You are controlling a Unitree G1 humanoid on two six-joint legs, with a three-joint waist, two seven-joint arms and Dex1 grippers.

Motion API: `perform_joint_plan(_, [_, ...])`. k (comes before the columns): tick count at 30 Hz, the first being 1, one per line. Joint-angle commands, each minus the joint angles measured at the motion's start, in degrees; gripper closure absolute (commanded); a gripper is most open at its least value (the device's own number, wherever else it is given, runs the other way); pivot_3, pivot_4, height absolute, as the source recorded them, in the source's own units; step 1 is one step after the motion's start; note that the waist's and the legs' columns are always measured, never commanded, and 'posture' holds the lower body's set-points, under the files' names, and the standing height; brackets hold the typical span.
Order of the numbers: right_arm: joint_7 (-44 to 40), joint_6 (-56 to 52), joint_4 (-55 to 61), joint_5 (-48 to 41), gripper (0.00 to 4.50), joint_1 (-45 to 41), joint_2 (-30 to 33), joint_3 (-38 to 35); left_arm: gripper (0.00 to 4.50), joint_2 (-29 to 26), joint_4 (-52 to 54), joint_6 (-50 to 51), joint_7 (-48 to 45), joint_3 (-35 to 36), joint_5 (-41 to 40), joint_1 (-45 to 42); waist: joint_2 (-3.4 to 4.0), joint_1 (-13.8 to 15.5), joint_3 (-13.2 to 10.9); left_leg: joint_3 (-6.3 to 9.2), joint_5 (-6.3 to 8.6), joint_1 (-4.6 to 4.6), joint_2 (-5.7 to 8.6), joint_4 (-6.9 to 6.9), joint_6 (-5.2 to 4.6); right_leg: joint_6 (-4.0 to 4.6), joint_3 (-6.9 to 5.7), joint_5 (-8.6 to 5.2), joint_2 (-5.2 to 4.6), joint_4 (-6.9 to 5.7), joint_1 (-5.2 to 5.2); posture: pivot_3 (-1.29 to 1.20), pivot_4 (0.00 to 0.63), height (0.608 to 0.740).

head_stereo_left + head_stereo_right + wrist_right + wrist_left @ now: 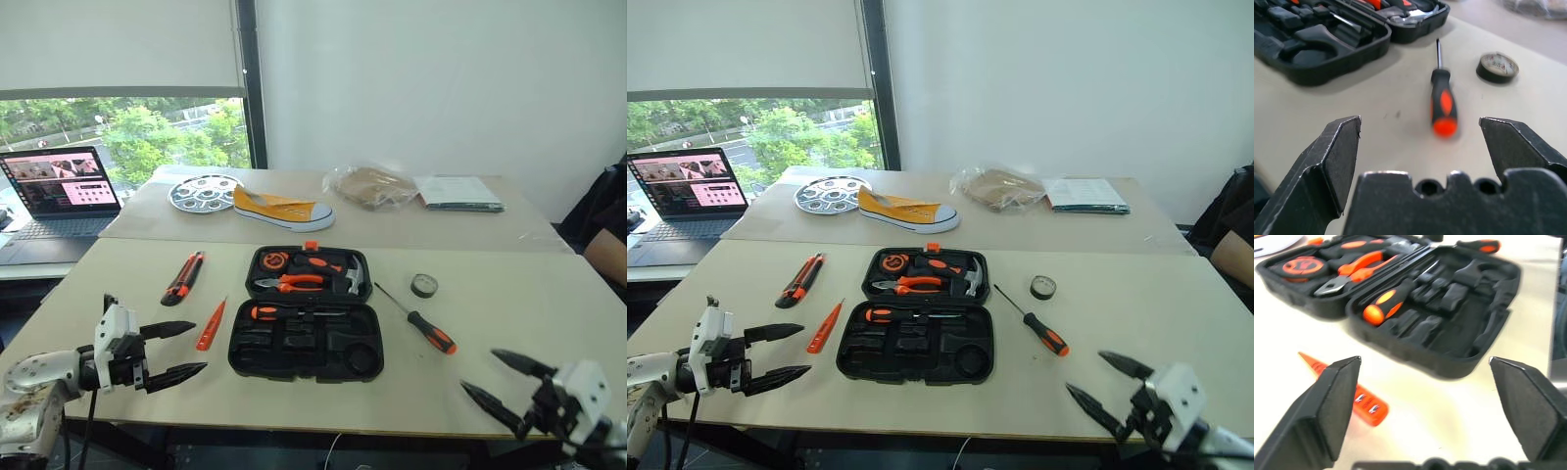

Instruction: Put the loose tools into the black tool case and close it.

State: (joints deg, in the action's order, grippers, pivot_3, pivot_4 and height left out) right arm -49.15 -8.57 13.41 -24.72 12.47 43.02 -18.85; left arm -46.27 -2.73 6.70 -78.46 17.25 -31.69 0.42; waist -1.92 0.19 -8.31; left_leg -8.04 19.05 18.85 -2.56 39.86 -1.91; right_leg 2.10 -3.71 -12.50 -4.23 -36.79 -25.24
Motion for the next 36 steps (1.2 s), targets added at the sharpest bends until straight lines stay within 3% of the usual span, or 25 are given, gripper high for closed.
perform_joint_plan(1, [1.6, -11.2, -2.4, 3.0, 0.0, -9.5, 3.5, 7.0, 0.07, 0.1, 3.7, 0.7, 0.8, 0.3, -1.2, -0.2, 0.0, 0.0, 0.0, 0.01, 0.0, 0.01, 0.0, -0.01, 0.01, 0.0, -0.02, 0.0, 0.05, 0.0, -0.02, 0.0, 0.15, 0.74])
perform_joint_plan(4, [2.2, -20.5, -8.4, 6.1, 0.0, -20.3, 4.0, 14.5, 0.07, 1.0, 5.6, 1.0, 1.8, -0.6, -1.1, -0.2, 0.01, 0.1, 0.0, 0.03, -0.03, 0.21, 0.0, -0.03, 0.06, 0.27, -0.09, 0.09, 0.25, 0.03, -0.17, 0.0, 0.15, 0.74])
perform_joint_plan(7, [1.7, -23.3, -12.9, 9.1, 0.0, -25.8, 4.0, 19.2, 0.07, 1.5, 6.7, 1.1, 2.5, -1.0, -0.9, -0.3, 0.0, 0.4, 0.0, 0.03, -0.29, 0.52, 0.06, -0.02, 0.49, 0.47, -0.15, 0.2, 0.39, 0.04, -0.48, 0.0, 0.15, 0.74])
perform_joint_plan(8, [1.9, -23.6, -13.7, 9.8, 0.52, -27.1, 3.7, 19.8, 0.0, 1.5, 7.1, 1.1, 2.7, -1.0, -0.9, -0.3, 0.01, 0.5, 0.0, 0.02, -0.29, 0.56, 0.07, -0.02, 0.49, 0.45, -0.15, 0.19, 0.56, 0.03, -0.53, 0.0, 0.15, 0.74])
perform_joint_plan(10, [2.2, -24.0, -14.2, 10.2, 0.92, -28.5, 3.4, 20.2, 0.0, 1.5, 7.8, 1.0, 2.9, -0.9, -1.1, -0.1, -0.02, 0.4, 0.0, -0.01, -0.25, 0.65, 0.07, -0.01, 0.44, 0.39, -0.13, 0.16, 0.59, 0.09, -0.6, 0.0, 0.15, 0.74])
perform_joint_plan(12, [2.0, -23.8, -13.6, 9.9, 1.66, -28.3, 3.6, 19.4, 0.0, 1.5, 8.4, 1.0, 3.1, -0.8, -1.2, 0.1, -0.03, 0.3, 0.0, -0.02, -0.22, 0.77, 0.06, 0.01, 0.4, 0.35, -0.14, 0.16, 0.58, 0.19, -0.63, 0.0, 0.15, 0.74])
perform_joint_plan(17, [-0.2, -20.3, -7.0, 5.3, 3.41, -21.4, 4.4, 10.9, 0.0, 2.0, 9.6, 1.9, 4.4, 0.3, -2.5, 0.2, -0.02, 0.8, 0.0, -0.01, -0.2, 1.01, 0.08, 0.05, 0.37, 0.27, -0.2, 0.16, 0.53, 0.21, -0.81, 0.0, 0.15, 0.74])
perform_joint_plan(18, [-1.5, -19.7, -4.8, 3.6, 3.51, -19.8, 4.5, 8.7, 0.0, 2.1, 9.8, 2.2, 4.8, 0.5, -2.9, 0.3, -0.02, 0.8, 0.0, 0.0, -0.2, 1.07, 0.09, 0.05, 0.37, 0.27, -0.22, 0.16, 0.51, 0.21, -0.86, 0.0, 0.15, 0.74])
perform_joint_plan(22, [-6.3, -16.3, -0.1, 0.2, 3.51, -18.3, 5.3, 5.2, 0.0, 2.1, 10.3, 2.9, 5.5, 1.2, -3.7, 1.0, 0.01, 0.0, 0.0, -0.05, -0.21, 1.04, 0.07, 0.09, 0.39, 0.25, -0.18, 0.16, 0.55, 0.12, -0.9, 0.0, 0.15, 0.74])
perform_joint_plan(25, [-9.9, -15.8, 1.7, -2.3, 3.51, -24.0, 5.4, 7.6, 0.0, 1.9, 10.1, 2.8, 5.6, 2.0, -3.9, 2.0, -0.01, -1.0, 0.0, -0.11, -0.25, 0.89, 0.04, 0.09, 0.47, 0.23, -0.07, 0.16, 0.69, 0.1, -0.86, 0.0, 0.15, 0.74])
perform_joint_plan(30, [-14.3, -22.3, 1.1, 0.8, 3.51, -40.5, 2.2, 24.0, 0.0, 2.3, 9.2, 1.9, 5.5, 2.1, -3.1, 4.0, -0.07, -1.6, -0.1, -0.12, -0.29, 0.63, -0.09, 0.0, 0.53, 0.14, 0.06, 0.11, 0.79, -0.02, -0.83, 0.0, 0.15, 0.74])
perform_joint_plan(36, [-13.8, -26.1, -7.8, 11.3, 3.51, -55.6, -7.4, 42.1, 0.0, 3.2, 9.7, 0.8, 5.8, 1.6, -2.0, 6.0, -0.06, -0.8, -0.1, -0.15, -0.55, 0.61, -0.25, -0.03, 0.98, 0.92, -0.03, 0.37, 0.89, -0.24, -0.96, 0.0, 0.15, 0.74])
